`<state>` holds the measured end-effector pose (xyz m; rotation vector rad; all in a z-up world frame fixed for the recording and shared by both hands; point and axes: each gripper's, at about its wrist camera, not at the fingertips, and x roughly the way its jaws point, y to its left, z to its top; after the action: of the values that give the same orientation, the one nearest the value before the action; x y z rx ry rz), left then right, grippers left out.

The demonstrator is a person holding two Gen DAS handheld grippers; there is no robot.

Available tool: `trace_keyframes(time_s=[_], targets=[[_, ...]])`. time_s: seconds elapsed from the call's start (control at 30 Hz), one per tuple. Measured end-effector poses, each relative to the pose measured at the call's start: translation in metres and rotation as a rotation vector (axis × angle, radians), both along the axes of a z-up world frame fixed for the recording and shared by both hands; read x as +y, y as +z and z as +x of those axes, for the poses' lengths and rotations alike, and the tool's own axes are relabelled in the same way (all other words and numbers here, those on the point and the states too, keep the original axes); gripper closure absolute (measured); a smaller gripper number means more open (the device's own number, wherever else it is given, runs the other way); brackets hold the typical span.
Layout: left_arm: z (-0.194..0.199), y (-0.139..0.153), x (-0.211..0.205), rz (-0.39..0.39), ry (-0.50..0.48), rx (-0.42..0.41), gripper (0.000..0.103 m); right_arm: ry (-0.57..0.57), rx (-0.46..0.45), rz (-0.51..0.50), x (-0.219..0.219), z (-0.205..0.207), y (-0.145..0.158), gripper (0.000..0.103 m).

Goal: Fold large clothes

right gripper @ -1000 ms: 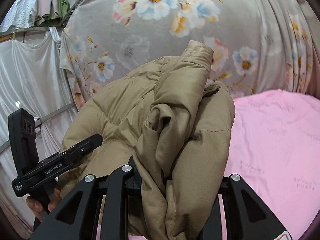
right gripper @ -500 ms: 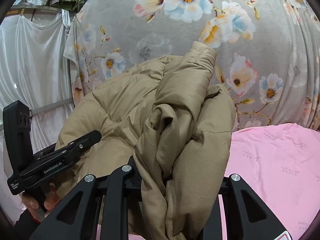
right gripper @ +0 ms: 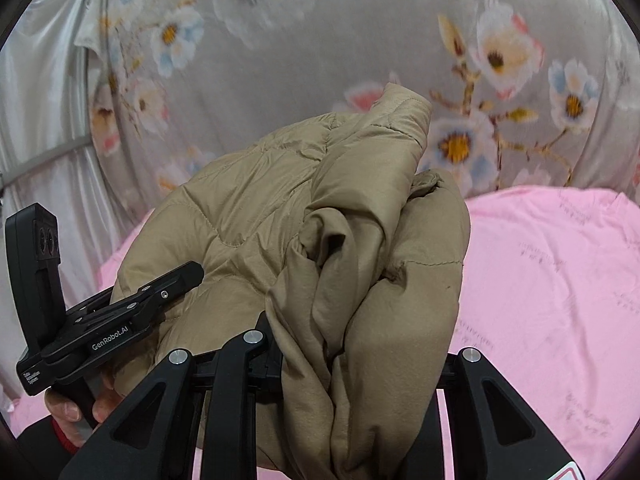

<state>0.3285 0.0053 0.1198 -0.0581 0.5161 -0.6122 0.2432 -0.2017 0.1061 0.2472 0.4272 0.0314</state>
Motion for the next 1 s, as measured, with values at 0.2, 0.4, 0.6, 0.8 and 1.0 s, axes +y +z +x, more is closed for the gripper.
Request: trace_keyframes(time_s=[0.2, 0.4, 0.6, 0.8, 1.0], targets=[[0.023, -0.060, -0.007, 0.078, 0.016, 0.069, 0.055, 0.005, 0.090, 0.016, -0.001, 0.031, -0.054, 0.077], [0.027, -0.077, 0.002, 0.074, 0.046, 0.094, 0.046, -0.001, 0.120, 0.049, -0.003, 0.041, -0.076, 0.068], [0.028, -0.071, 0.012, 0.096, 0.106, 0.204, 0.030, 0.019, 0.180, 0.137, -0.022, 0.027, -0.073, 0.051], [0.003, -0.029, 0.037, 0.171, 0.261, 0.257, 0.028, -0.032, 0.177, 0.056, -0.029, -0.029, -0.047, 0.047], [-0.007, 0.020, 0.026, 0.212, 0.332, 0.237, 0.031, -0.099, 0.091, -0.133, -0.002, -0.039, 0.007, 0.075]])
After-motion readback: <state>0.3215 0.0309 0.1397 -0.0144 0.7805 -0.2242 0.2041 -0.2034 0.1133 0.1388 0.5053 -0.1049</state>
